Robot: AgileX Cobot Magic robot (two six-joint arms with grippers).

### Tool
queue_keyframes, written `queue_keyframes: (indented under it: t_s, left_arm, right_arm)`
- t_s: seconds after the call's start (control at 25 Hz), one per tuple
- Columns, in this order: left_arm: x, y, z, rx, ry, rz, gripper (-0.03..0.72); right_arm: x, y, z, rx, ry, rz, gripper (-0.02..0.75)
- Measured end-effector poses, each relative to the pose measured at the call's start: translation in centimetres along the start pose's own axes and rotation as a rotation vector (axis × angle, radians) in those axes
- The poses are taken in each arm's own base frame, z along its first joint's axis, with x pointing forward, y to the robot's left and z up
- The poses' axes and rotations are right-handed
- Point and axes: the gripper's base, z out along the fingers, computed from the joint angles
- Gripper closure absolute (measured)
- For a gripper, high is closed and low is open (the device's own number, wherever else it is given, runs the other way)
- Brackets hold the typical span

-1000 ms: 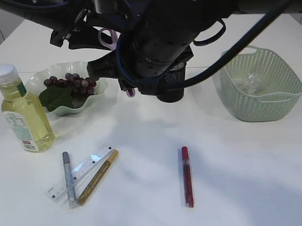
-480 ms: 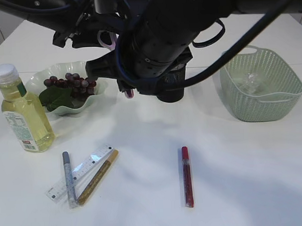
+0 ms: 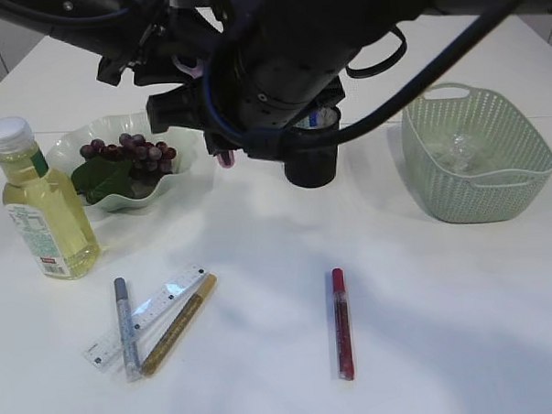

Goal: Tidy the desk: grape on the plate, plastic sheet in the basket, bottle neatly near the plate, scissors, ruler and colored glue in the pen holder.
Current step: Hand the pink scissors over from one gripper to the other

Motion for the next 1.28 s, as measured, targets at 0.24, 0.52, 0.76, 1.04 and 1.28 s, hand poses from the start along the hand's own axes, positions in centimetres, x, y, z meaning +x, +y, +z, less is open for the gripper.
queue_keyframes:
  t_s: [0.24,0.52,0.76,1.04,1.28]
  left_arm:
    - [-0.02,0.00,0.00,0.000,-0.002,0.001,0.456]
    - [-0.09,0.02,0.00,-0.002,-0.009,0.000,0.565]
    - [-0.10,0.03,0.00,-0.003,-0.012,0.002,0.641]
    - [-0.12,0.04,0.00,-0.004,-0.013,0.002,0.649]
    - [-0.12,0.04,0.00,-0.004,-0.013,0.002,0.650]
  right_arm:
    - [-0.42,0.12,-0.28,-0.006,-0.016,0.003,0.582]
    - [-0.37,0.14,-0.28,-0.008,-0.011,0.008,0.582]
    - [-0.40,0.20,-0.31,-0.014,-0.010,0.017,0.582]
    - [-0.40,0.18,-0.31,-0.014,-0.009,0.025,0.582]
    - [-0.40,0.18,-0.31,-0.014,-0.009,0.025,0.582]
